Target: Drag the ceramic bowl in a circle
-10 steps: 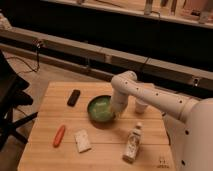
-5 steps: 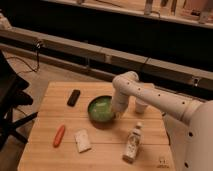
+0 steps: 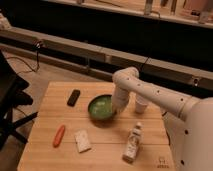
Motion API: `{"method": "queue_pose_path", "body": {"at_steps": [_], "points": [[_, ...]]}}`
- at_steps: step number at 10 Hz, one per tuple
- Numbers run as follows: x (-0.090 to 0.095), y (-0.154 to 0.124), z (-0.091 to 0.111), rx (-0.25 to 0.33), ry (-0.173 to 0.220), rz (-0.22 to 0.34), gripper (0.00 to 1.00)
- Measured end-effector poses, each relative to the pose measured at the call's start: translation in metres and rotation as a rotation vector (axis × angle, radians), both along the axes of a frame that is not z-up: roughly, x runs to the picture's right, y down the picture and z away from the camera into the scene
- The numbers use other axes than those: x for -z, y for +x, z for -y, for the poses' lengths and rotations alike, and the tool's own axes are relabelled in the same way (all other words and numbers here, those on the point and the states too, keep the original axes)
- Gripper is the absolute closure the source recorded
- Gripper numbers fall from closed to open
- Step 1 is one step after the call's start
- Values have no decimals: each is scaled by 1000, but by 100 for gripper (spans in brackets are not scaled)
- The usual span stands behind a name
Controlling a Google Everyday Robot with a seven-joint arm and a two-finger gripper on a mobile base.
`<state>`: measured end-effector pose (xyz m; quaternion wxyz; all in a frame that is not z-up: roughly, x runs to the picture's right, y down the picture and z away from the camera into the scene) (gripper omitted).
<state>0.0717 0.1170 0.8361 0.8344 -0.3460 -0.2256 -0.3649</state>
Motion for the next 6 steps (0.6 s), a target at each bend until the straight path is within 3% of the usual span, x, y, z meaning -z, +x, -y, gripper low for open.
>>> {"method": "queue_pose_path", "body": {"at_steps": [2, 6], "points": [[-10, -5, 18, 23, 9, 5, 99], [-22, -42, 16, 83, -1, 74, 99]]}}
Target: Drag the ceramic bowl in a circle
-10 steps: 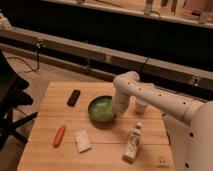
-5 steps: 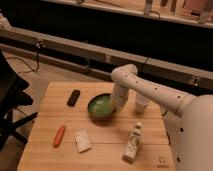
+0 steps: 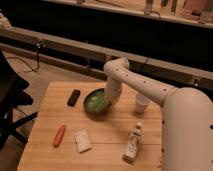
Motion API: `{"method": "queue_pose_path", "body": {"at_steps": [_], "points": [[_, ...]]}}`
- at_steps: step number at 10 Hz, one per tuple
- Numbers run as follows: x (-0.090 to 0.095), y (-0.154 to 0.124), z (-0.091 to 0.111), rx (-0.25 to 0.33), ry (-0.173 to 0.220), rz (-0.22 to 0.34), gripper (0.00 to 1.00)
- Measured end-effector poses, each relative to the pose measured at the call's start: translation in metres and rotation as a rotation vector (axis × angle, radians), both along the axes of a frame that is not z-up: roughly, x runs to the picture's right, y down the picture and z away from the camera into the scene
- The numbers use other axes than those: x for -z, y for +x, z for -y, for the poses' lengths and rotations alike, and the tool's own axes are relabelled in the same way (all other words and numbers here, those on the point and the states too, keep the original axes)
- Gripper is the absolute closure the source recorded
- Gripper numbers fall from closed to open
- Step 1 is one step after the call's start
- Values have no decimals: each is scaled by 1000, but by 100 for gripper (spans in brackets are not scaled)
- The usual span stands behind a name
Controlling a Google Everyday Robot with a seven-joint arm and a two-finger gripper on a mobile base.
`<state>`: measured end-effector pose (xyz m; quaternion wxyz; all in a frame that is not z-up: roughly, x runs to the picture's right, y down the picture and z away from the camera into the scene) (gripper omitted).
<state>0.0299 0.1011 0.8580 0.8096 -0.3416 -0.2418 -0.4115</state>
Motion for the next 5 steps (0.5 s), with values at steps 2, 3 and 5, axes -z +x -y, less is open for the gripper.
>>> {"method": "queue_pose_path", "body": {"at_steps": [2, 3, 5], "points": [[1, -13, -6, 17, -5, 46, 99], [6, -17, -10, 17, -2, 63, 99], [22, -14, -26, 16, -3, 70, 99]]}}
